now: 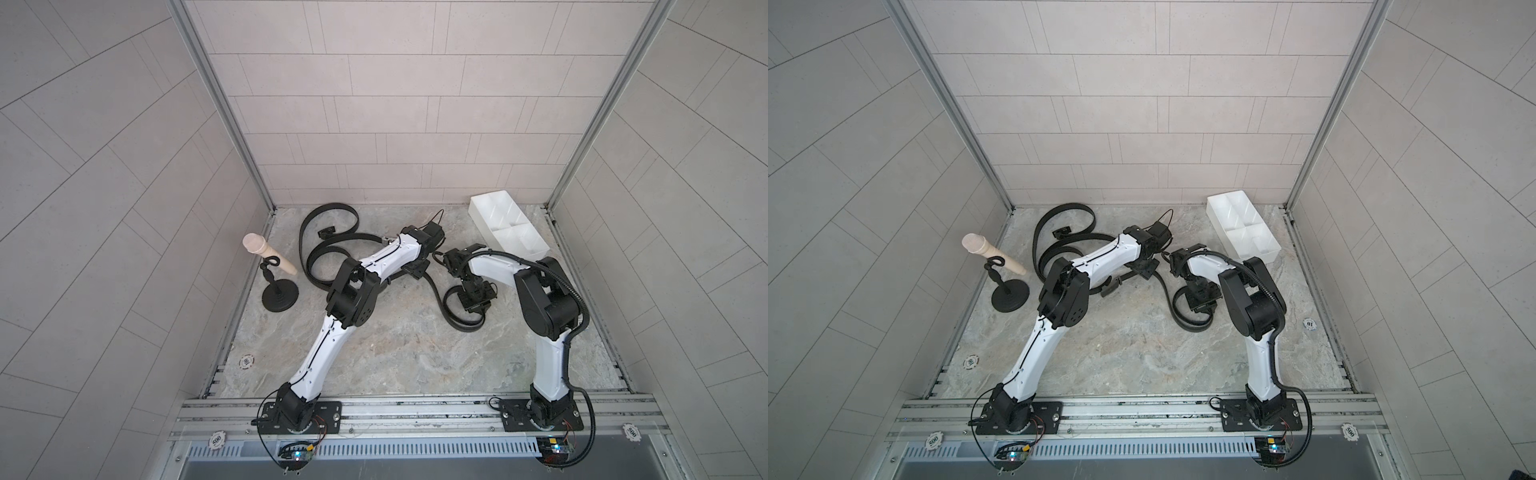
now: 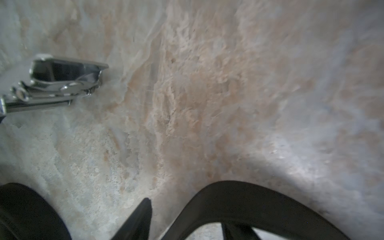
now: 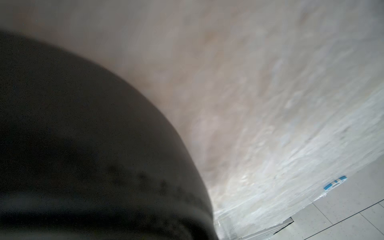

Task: Place the belts into the storage roll
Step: Roll the belt at the center of the board.

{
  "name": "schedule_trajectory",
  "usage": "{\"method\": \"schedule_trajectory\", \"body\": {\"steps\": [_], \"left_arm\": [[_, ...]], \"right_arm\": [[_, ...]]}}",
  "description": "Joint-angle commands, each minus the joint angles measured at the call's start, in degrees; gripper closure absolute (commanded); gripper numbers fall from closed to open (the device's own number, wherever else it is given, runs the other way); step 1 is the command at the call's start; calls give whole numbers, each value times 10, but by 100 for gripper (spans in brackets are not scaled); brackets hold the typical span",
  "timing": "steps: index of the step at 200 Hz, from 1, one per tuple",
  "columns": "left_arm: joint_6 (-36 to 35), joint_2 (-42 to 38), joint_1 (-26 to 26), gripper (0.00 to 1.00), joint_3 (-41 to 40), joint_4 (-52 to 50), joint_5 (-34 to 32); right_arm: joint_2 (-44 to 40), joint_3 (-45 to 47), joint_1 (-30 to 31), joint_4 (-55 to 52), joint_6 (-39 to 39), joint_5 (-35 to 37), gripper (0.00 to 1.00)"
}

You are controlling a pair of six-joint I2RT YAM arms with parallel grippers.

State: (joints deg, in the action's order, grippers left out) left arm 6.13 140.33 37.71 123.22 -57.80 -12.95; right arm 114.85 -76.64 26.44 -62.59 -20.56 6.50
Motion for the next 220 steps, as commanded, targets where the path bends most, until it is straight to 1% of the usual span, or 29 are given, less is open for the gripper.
{"method": "schedule_trajectory", "body": {"steps": [1, 22, 47, 57, 94, 106, 122, 135, 155, 169, 186, 220], "left_arm": [[-47, 1, -9, 32, -1, -8, -24], [-51, 1, -9, 19, -10, 19, -19], [-44, 5, 2, 7, -7, 51, 23], [-42, 5, 12, 0, 1, 61, 31], [-60, -5, 58, 0, 10, 114, 102], [-71, 1, 69, 0, 22, 106, 105], [-75, -1, 69, 0, 20, 88, 105], [-79, -22, 65, 0, -15, 86, 94], [-73, -82, 46, 0, -93, 118, 92], [-62, -117, 26, 0, -125, 125, 93], [-41, -157, -3, 0, -157, 132, 75], [3, -256, -70, 0, -254, 183, 97]], "right_arm": [[18, 42, 63, 43, -55, -86, 100], [3, 62, 117, 72, -94, -99, 100], [-11, 76, 168, 93, -130, -106, 100], [-14, 80, 181, 98, -139, -108, 100], [-13, 88, 197, 126, -150, -121, 100], [-4, 78, 198, 123, -147, -120, 100], [5, 66, 200, 125, -142, -120, 100], [8, 63, 200, 131, -142, -121, 100], [10, 66, 200, 139, -144, -126, 100], [8, 70, 200, 143, -147, -127, 100], [0, 79, 200, 151, -150, -127, 100], [-14, 94, 200, 165, -151, -130, 100]]}}
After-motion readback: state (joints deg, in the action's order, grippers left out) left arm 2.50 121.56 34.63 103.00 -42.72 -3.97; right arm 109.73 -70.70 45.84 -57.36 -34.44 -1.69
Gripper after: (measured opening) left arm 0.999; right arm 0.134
